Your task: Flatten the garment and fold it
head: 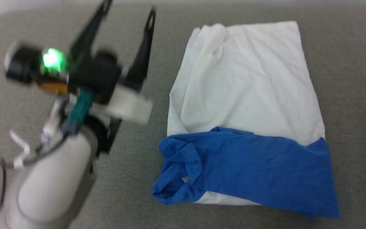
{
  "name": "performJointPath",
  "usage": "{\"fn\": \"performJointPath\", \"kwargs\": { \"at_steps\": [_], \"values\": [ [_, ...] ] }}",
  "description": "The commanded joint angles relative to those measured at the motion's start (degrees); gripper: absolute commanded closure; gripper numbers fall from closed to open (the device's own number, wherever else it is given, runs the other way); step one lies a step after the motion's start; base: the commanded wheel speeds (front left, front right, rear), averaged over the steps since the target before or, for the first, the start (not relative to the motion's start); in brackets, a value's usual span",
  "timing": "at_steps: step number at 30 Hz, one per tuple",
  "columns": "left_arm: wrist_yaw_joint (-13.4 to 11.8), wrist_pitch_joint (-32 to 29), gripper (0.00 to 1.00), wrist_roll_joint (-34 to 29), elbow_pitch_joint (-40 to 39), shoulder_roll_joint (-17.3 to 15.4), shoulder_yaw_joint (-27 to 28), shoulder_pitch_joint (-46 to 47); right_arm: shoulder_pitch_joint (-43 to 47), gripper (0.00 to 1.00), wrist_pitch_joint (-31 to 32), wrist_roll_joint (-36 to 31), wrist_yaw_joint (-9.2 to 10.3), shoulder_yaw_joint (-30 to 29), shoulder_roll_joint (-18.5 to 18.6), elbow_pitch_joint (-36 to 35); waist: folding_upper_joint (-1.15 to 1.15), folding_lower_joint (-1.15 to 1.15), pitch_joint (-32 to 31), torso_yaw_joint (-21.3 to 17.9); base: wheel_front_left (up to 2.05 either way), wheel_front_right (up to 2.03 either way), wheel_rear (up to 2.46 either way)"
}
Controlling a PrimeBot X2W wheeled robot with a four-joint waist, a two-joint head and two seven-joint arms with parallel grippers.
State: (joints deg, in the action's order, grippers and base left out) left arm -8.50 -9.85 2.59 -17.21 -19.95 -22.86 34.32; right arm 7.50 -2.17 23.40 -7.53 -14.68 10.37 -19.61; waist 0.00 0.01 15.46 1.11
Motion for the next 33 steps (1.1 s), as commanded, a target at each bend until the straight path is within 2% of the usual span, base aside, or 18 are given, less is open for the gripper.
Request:
{"fn": "performJointPath", "kwargs": {
  "at_steps": [1,3,6,13,17,22,33],
  "values": [
    [0.66,-1.02,0.00,-0.28,0.57,0.04,-0.26,2.04,-0.90,0.00,-0.47,0.46,0.04,0.05,0.38,0.18,0.00,-0.01,6.57,-0.85,0.00,0.00,0.00],
    [4.10,-6.45,0.00,-0.18,3.45,0.64,-1.38,10.57,-1.97,0.00,-1.35,1.65,0.04,0.28,1.57,1.06,0.00,-0.01,9.06,-1.23,0.00,0.00,0.00],
    [7.86,-12.29,0.00,0.26,9.81,2.02,-2.26,21.48,-3.38,0.00,-2.89,3.26,0.04,0.90,3.11,2.58,0.00,-0.01,12.08,-1.83,0.00,0.00,0.00],
    [11.54,-20.16,0.00,0.43,23.94,4.79,-3.91,35.29,-6.00,0.00,-5.30,5.74,0.04,2.43,6.01,4.35,0.00,-0.01,17.24,-3.19,0.00,0.00,0.00],
    [12.19,-22.18,0.00,0.77,29.67,6.87,-5.05,39.11,-7.39,0.00,-6.29,6.69,0.04,2.82,7.44,4.57,0.00,-0.01,19.93,-3.75,0.00,0.00,0.00],
    [11.77,-23.00,0.00,2.13,34.24,9.35,-5.55,39.93,-9.02,0.00,-7.10,7.77,0.04,3.48,9.13,5.31,0.00,-0.01,22.91,-4.62,0.00,0.00,0.00],
    [11.29,-26.88,0.00,4.52,37.93,10.26,-5.91,38.26,-10.67,0.00,-8.85,9.35,0.04,4.14,11.33,7.76,0.00,-0.01,26.78,-6.15,0.00,0.00,0.00]
  ]
}}
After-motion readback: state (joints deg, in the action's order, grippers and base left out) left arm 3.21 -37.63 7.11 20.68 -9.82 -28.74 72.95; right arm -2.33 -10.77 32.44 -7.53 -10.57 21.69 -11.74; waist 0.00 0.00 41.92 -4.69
